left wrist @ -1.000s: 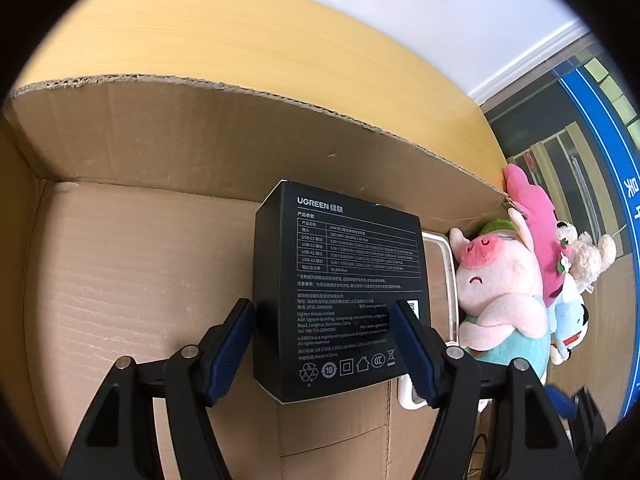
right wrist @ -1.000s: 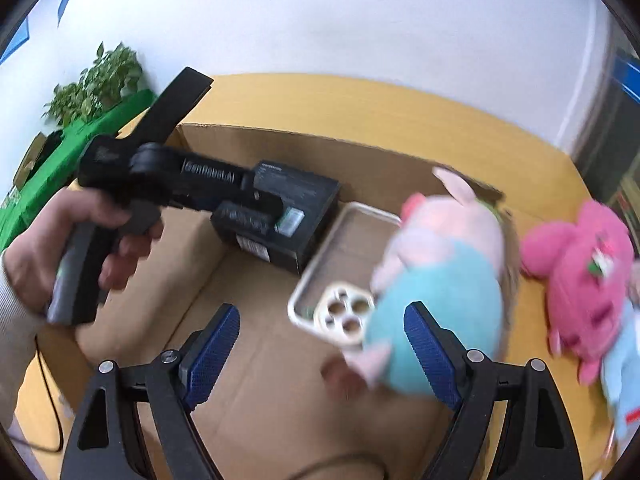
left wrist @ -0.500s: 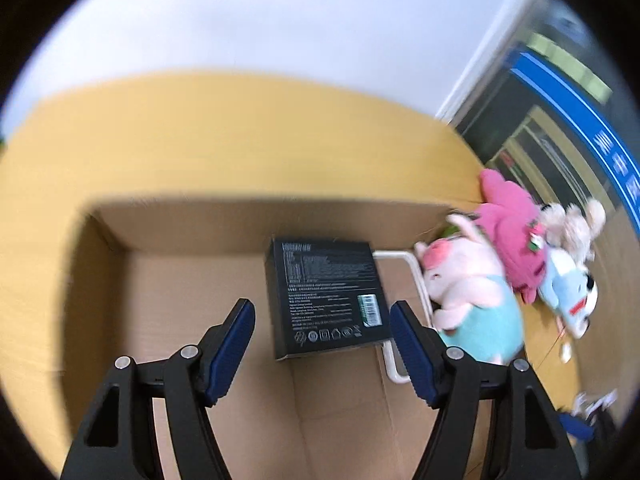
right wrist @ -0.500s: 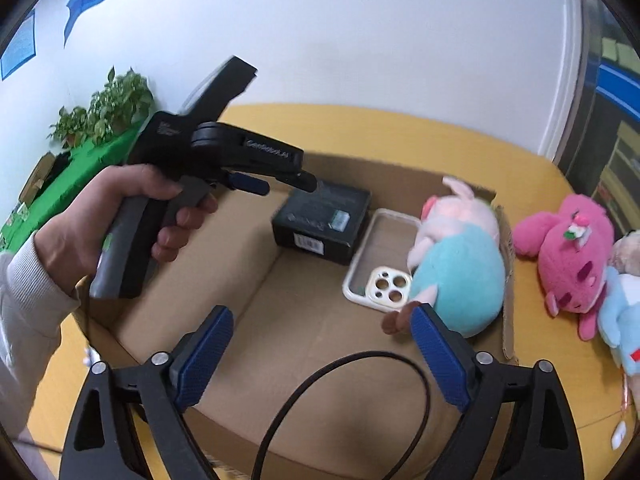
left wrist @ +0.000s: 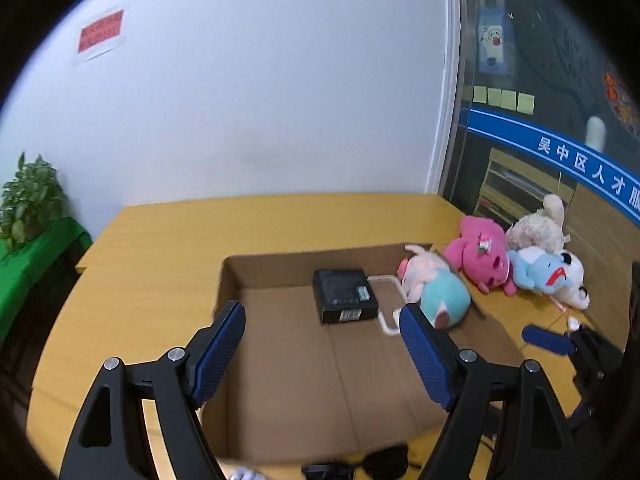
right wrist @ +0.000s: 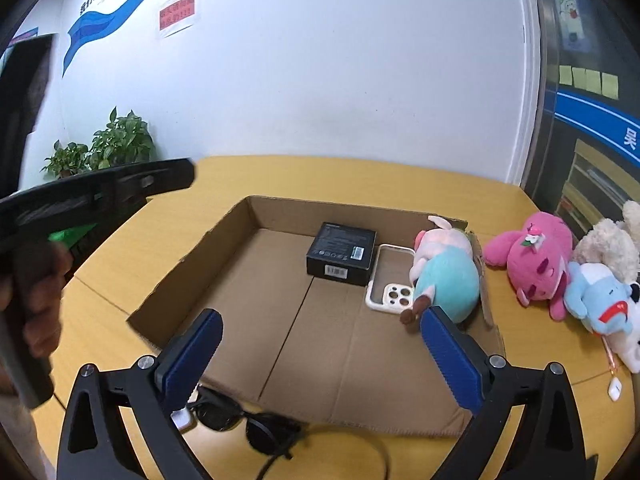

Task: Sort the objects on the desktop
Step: 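Withdraw the left gripper and move the right gripper toward the black sunglasses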

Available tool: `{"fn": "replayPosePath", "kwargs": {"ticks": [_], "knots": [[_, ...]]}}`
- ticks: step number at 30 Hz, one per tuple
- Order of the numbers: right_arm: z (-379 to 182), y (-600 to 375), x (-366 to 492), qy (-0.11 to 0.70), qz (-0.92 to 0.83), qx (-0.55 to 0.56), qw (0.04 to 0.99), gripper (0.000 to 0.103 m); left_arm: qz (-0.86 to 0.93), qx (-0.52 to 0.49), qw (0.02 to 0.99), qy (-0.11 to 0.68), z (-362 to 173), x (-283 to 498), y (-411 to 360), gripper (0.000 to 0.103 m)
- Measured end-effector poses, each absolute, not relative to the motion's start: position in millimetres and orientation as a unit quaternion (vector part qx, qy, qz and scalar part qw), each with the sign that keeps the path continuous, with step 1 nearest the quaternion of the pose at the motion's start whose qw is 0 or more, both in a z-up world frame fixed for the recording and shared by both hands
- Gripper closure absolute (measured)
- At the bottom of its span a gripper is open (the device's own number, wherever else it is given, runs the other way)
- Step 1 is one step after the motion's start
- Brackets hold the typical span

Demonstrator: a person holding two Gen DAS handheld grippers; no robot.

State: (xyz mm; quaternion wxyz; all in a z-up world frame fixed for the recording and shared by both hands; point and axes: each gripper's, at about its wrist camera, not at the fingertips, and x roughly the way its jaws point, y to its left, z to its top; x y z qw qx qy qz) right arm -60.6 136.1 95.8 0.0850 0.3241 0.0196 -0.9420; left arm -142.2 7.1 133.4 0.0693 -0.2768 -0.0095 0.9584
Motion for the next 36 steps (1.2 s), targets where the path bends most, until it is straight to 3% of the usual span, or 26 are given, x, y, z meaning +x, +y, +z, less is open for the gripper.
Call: {"fn": "replayPosePath", "kwargs": {"ticks": [11,17,23,29,36], "knots": [[101.5,127.9,-24.1,0.023,-0.943,0.320,0.092,0.003,0.962,-0.266,0.063,-0.008,124.0,-92.3,14.6,0.023],[85.0,123.3,-80.2,0.012,-0.916,0.369,0.158,0.003,0.957,-0.285,0.043,-0.024,97.4,-109.1,-6.6,0.023],[31.2,108.5,-205.6,-0.014,-0.831,0.504,0.237,0.030,0.948,-0.315,0.035,-0.037,65.5,-126.1,-38.5,0.023],[-27.2,112.2,-295.3,-0.023,-0.798,0.569,0.197,0.042,0.940,-0.332,0.034,-0.069,45.7,-141.7,-62.8,0.023],[-61.8,130.9,-334.0,-0.057,-0.797,0.582,0.153,0.043,0.934,-0.347,0.050,-0.076,25.8,-156.4,-64.2,0.023]]}}
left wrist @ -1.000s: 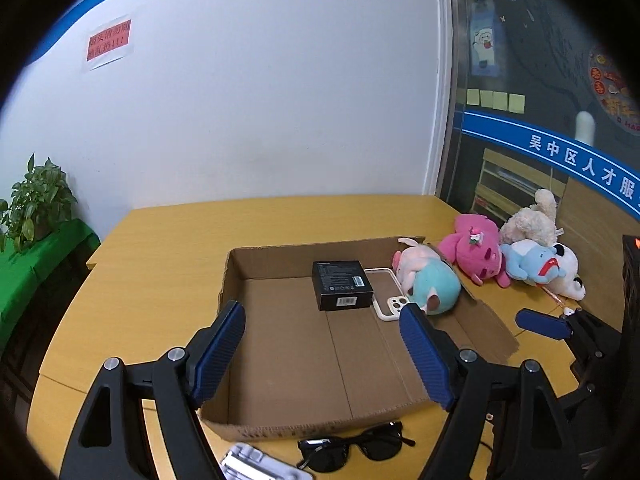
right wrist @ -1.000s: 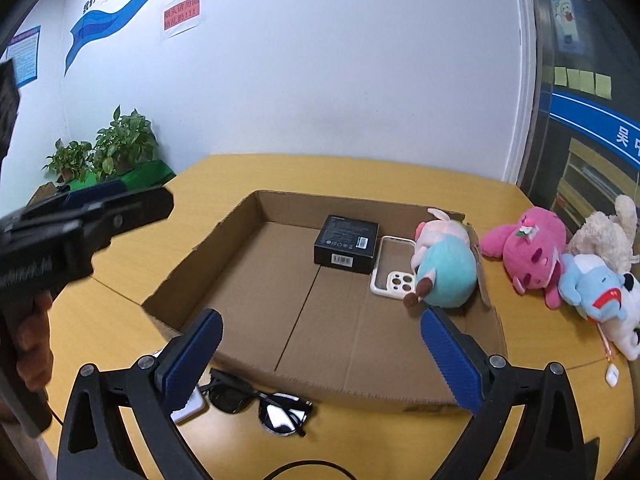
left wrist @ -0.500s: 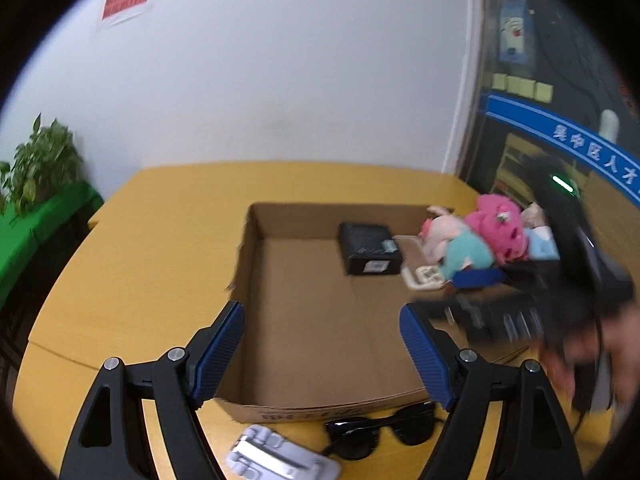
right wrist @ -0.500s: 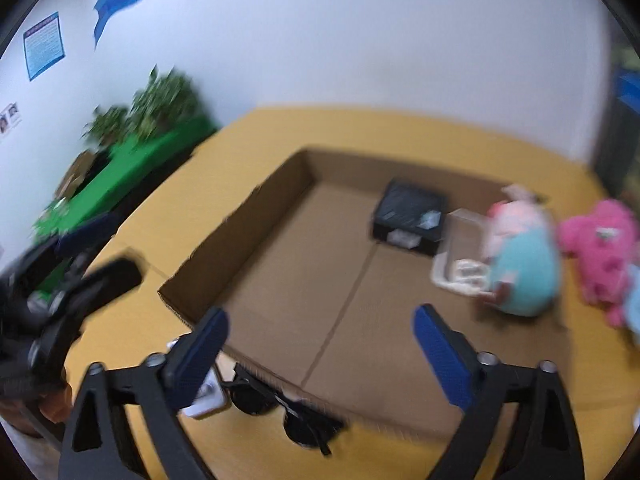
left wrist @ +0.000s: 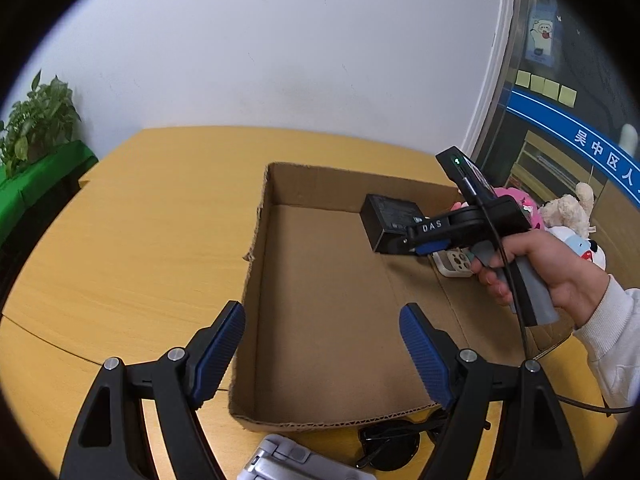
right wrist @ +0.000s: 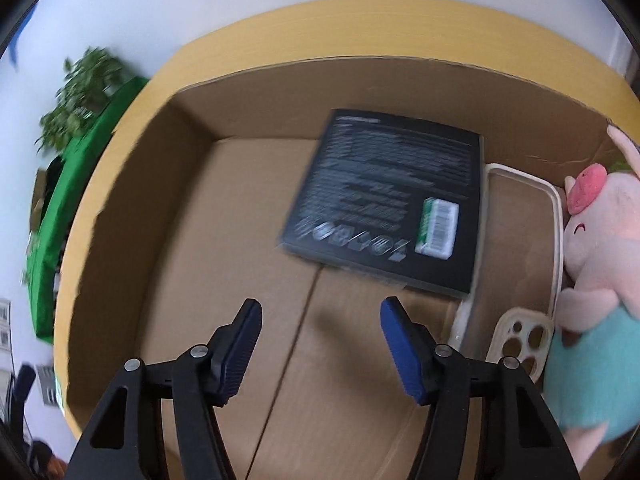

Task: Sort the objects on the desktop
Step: 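Withdraw the left gripper and move the right gripper toward the black sunglasses, then close the right gripper on the black sunglasses frame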

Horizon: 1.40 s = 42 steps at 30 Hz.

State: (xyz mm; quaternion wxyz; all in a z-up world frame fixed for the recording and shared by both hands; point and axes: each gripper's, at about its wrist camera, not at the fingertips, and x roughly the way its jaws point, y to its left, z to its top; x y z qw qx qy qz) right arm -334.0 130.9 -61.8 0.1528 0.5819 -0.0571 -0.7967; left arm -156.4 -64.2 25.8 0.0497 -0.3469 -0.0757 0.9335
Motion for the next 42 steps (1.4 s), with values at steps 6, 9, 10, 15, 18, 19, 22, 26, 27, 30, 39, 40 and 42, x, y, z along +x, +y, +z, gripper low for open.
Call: {"fn": "replayPosePath", "kwargs": {"ticks": [6,9,10,15,18,19,22,26,27,30,39,40,42], "knots": [[-71.7,145.2,-342.1,-0.087,-0.801,0.577,0.135,0.042,0.931,-0.353,0.057,-0.075,19.0,-157.4,-60.0,0.023],[-70.8,144.3,-340.2,-0.084,-0.802,0.576,0.130,0.042,0.931,-0.353,0.053,-0.075,19.9,-155.5,-61.2,0.023],[-67.6,143.4,-337.5,-0.085,-0.802,0.576,0.132,0.042,0.932,-0.352,0.052,-0.075,20.6,-155.2,-61.8,0.023],[-27.1,133.5,-311.6,-0.070,-0.825,0.544,0.135,0.036,0.934,-0.348,0.032,-0.071,29.1,-147.2,-70.2,0.023],[30.0,126.5,-264.1,-0.042,-0.862,0.482,0.152,0.018,0.937,-0.343,0.021,-0.063,37.9,-135.5,-74.9,0.023],[47.7,126.1,-246.1,-0.034,-0.874,0.457,0.158,0.014,0.938,-0.340,0.018,-0.061,41.4,-129.6,-77.3,0.023],[92.4,123.5,-174.7,0.011,-0.906,0.381,0.183,0.000,0.939,-0.337,0.016,-0.061,46.5,-112.2,-83.4,0.023],[96.6,123.7,-100.2,0.061,-0.904,0.361,0.219,0.000,0.933,-0.354,0.021,-0.053,40.8,-93.2,-84.6,0.023],[90.5,128.5,-85.4,0.064,-0.896,0.370,0.236,0.000,0.932,-0.359,0.026,-0.053,37.4,-88.9,-83.5,0.023],[50.5,124.5,-46.9,0.073,-0.856,0.421,0.291,0.001,0.924,-0.374,0.044,-0.059,24.6,-78.3,-76.3,0.023],[-48.6,145.7,-56.1,-0.041,-0.831,0.496,0.250,0.020,0.876,-0.441,0.121,-0.151,-24.5,-103.4,-57.7,0.025],[-51.0,151.7,-64.0,-0.063,-0.832,0.494,0.245,0.021,0.864,-0.460,0.127,-0.162,-32.8,-113.1,-54.8,0.025],[-58.4,162.7,-79.6,-0.106,-0.828,0.495,0.241,0.024,0.851,-0.476,0.138,-0.175,-42.3,-120.8,-49.2,0.025]]}}
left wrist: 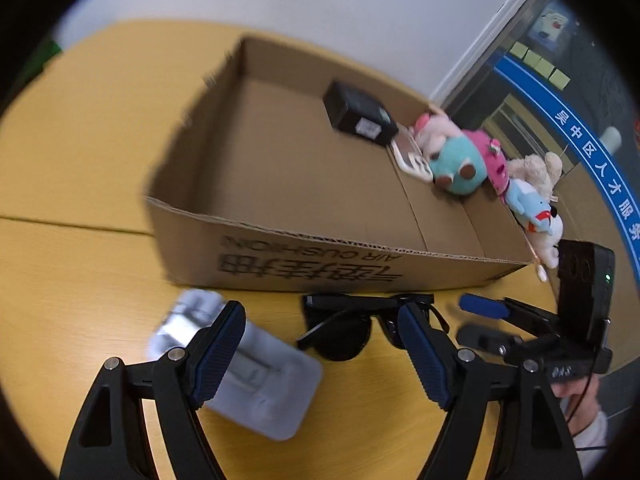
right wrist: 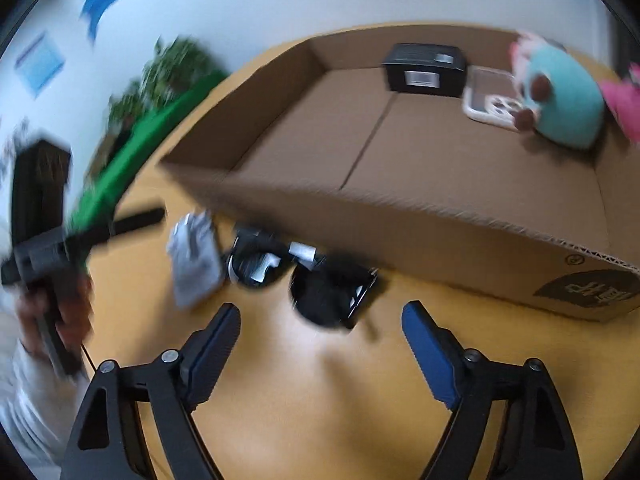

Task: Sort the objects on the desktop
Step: 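Close the right gripper on the black sunglasses frame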

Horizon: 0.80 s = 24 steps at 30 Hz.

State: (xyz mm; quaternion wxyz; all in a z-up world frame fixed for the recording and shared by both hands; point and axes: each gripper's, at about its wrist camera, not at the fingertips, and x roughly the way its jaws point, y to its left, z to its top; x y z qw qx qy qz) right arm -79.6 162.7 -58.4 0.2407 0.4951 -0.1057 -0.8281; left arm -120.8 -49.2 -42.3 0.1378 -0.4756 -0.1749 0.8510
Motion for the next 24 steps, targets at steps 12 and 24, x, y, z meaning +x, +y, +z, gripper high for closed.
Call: {"fn": "replayPosePath", "kwargs": {"ticks": [12,24], "knots": [[-93.1,165.6,-103.2,-0.155,-0.809,0.508,0.251,0.073,0.806,-0.541,0.154,-0.183,-79.3,-141.7,-23.4,0.068],[-65.0,176.7,-34.9,-0.096,-0.847,0.441,0.281,0.078,0.828,-0.477,0.268,-0.123,-28.3,-100.5,22.7,0.074]]}}
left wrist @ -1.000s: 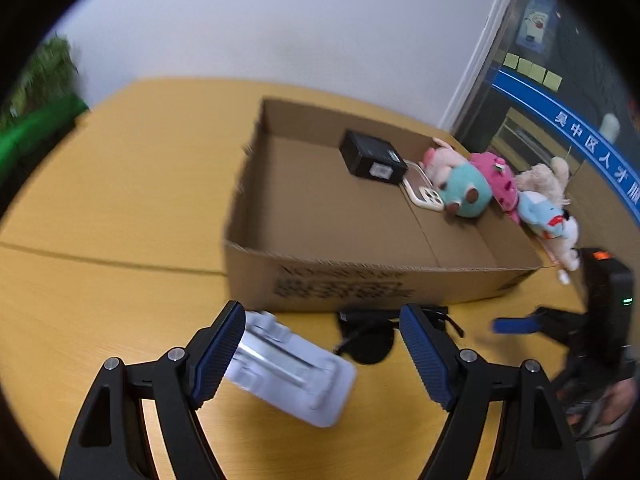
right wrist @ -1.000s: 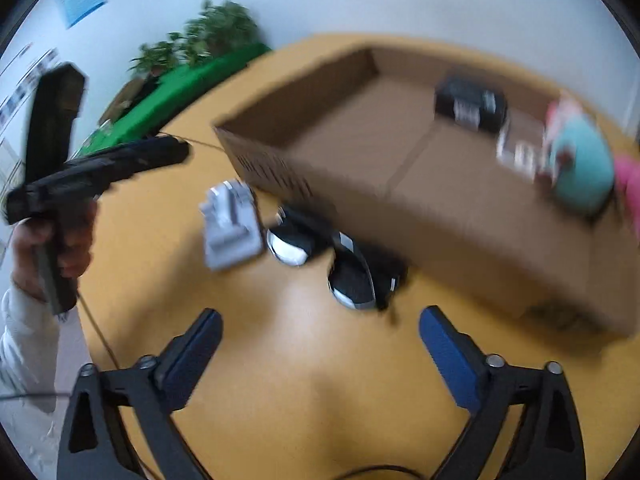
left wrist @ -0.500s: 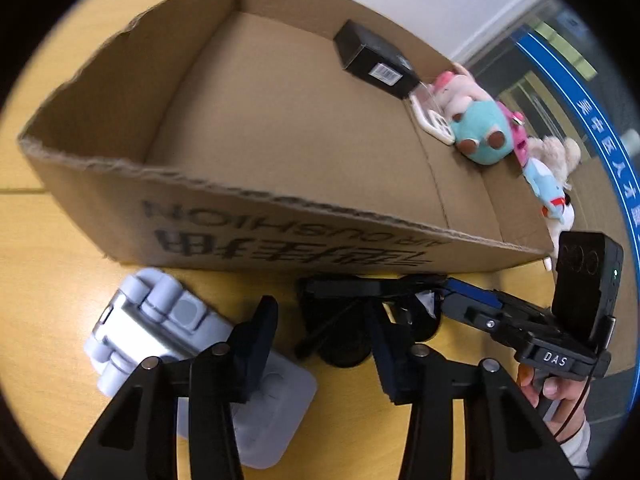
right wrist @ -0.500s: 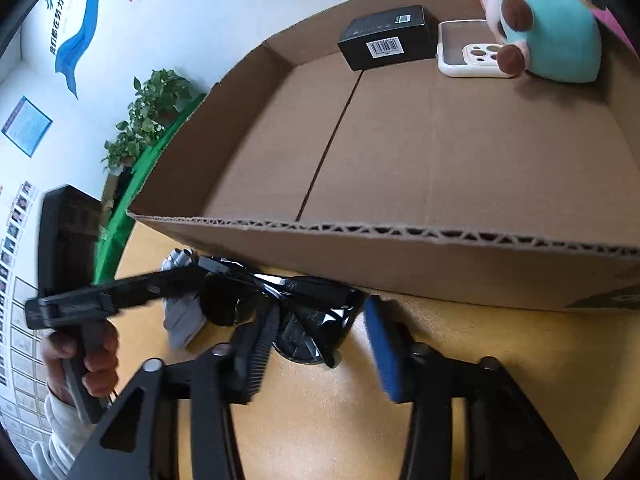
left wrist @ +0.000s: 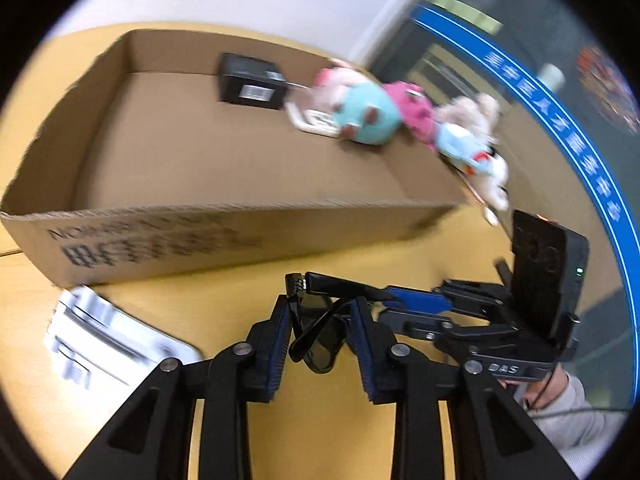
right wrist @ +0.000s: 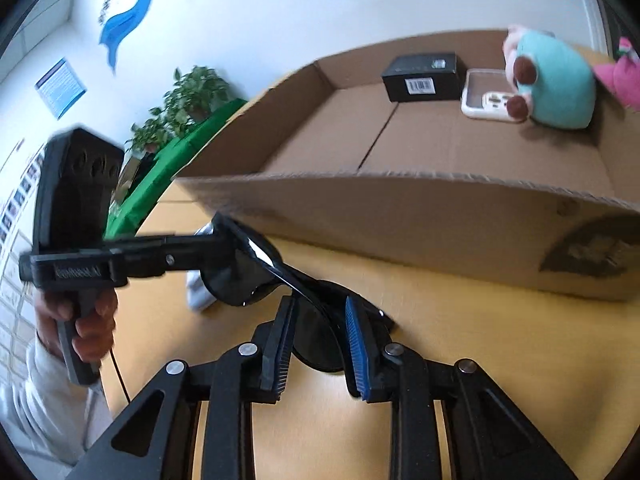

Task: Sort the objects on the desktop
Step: 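Close the right gripper on the black sunglasses frame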

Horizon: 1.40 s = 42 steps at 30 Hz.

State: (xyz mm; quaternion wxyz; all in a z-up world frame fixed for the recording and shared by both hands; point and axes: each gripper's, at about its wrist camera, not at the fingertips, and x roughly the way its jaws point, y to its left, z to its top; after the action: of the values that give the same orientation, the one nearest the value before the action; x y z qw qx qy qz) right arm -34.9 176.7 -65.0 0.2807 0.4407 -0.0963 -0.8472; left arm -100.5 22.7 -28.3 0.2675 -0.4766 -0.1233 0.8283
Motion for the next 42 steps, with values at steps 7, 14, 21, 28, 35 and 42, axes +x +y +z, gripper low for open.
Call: {"fn": "replayPosePath", "kwargs": {"ticks": [7,14,21,28,35,42], "knots": [[-54.2,199.7,-0.8,0.043,-0.869,0.460,0.178,0.055,0.813,-0.499,0.266,-0.140,-43.7,-76.5,27.3,0.074],[-11.3,172.8,13.8,0.145,-0.866,0.433,0.206,0.053,0.813,-0.502,0.241,-0.168,-53.9,-51.8,12.6,0.079],[-23.6,123.7,15.4,0.134,-0.811,0.499,0.273,0.067,0.821,-0.492,0.216,-0.192,-59.2,-32.5,-8.5,0.079],[-45.5,104.3,11.8,0.056,-0.828,0.526,0.187,0.052,0.826,-0.476,0.220,-0.207,-60.7,-21.1,-17.3,0.079],[-52.4,89.7,29.1,0.161,-0.832,0.490,0.204,0.054,0.824,-0.469,0.231,-0.216,-61.4,-15.7,-28.3,0.079],[-46.1,104.9,48.0,0.254,-0.817,0.472,0.213,0.054,0.826,-0.461,0.237,-0.224,-62.3,-10.4,-29.5,0.079]]}}
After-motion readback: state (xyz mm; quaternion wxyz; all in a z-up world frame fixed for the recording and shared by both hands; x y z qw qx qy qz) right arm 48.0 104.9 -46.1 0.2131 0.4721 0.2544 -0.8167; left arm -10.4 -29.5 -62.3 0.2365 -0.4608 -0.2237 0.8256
